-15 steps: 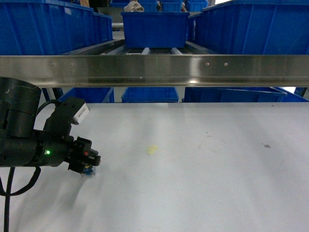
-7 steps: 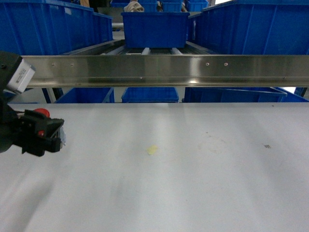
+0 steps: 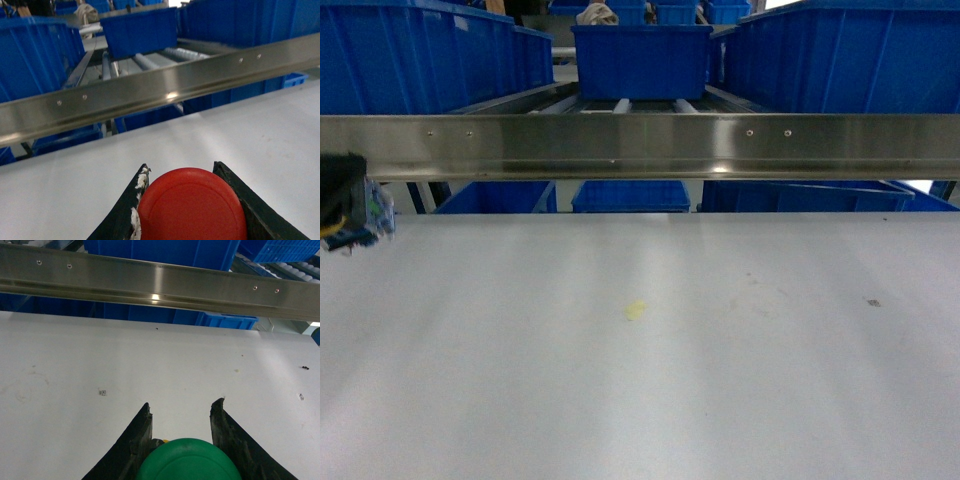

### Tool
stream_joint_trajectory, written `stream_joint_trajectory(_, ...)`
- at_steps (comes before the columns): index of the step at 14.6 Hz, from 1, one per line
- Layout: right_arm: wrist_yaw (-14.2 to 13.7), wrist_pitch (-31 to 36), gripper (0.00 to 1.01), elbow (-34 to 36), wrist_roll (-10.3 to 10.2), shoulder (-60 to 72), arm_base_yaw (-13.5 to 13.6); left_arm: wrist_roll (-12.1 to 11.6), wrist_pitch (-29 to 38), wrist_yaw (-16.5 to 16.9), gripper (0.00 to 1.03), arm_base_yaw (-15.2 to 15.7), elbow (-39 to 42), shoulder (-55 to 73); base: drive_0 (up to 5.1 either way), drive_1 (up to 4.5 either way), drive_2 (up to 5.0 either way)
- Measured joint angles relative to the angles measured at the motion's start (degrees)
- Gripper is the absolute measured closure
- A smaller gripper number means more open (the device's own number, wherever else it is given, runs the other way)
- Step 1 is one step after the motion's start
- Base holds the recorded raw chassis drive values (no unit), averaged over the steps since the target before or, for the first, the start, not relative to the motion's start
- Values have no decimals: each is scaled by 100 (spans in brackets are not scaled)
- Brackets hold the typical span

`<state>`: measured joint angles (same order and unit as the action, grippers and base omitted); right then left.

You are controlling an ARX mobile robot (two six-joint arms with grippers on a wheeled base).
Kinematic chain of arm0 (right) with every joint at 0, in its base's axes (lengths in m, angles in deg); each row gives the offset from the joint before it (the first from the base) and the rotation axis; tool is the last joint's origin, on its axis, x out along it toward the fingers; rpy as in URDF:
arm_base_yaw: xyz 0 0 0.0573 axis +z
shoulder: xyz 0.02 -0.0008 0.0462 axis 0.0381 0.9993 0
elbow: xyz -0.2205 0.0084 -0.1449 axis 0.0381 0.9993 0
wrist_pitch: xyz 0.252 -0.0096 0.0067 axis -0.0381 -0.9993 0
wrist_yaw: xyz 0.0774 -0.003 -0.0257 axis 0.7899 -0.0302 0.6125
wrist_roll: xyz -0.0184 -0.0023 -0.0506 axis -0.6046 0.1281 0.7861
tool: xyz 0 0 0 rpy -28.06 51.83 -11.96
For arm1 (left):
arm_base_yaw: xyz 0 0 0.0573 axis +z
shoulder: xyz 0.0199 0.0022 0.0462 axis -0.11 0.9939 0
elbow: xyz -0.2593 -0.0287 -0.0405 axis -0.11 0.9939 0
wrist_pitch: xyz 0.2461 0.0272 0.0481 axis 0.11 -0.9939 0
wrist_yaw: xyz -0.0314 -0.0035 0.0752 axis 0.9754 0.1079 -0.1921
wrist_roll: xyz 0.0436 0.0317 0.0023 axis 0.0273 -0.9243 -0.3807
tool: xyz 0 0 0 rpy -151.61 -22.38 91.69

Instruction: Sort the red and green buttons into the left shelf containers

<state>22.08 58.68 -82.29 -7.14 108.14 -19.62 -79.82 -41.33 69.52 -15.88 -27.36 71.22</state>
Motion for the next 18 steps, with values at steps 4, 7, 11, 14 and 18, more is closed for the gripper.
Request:
stream_joint_trajectory(4,0,0,70,0,0,0,0,168,-645,-393,71,-603,2,-1591,0,0,0)
stream_joint_trajectory(7,0,0,70,0,0,0,0,168,-693,-431,71,-584,2,-1530,0,0,0)
stream_joint_trajectory(11,0,0,70,0,0,0,0,168,-691,-431,71,-586,2,-1539,0,0,0)
stream_joint_trajectory(14,0,-7,70,0,0,4,4,168,-695,-433,71,-586,2,-1523,1,-278,280)
stream_joint_trajectory(18,-2,4,70,0,0,0,-4,168,-671,-420,71,-599,2,-1541,-247,-187,447)
